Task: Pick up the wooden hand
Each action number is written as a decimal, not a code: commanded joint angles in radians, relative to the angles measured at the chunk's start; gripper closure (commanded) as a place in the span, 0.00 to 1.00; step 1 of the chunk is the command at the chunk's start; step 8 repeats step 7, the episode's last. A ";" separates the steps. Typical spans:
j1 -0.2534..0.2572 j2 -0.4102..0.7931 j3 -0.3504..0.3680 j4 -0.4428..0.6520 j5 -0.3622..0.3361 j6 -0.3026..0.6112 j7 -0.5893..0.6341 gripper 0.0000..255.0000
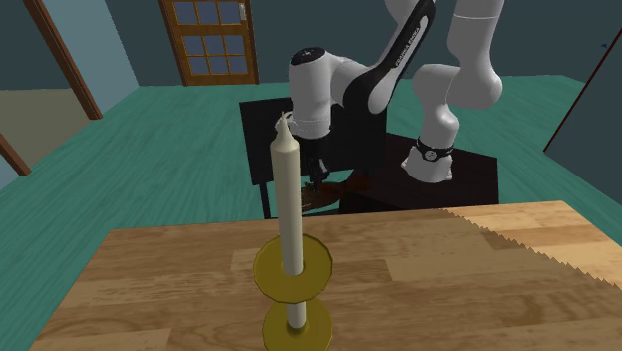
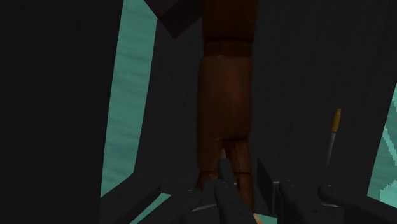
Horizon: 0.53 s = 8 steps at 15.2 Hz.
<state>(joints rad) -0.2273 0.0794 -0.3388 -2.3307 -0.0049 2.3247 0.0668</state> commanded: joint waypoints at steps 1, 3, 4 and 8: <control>0.002 -0.023 -0.001 0.008 -0.010 -0.029 0.008 1.00; 0.003 -0.042 -0.001 0.016 -0.018 -0.056 0.013 1.00; 0.003 -0.052 -0.001 0.021 -0.022 -0.069 0.016 1.00; 0.003 -0.062 -0.001 0.026 -0.026 -0.085 0.019 1.00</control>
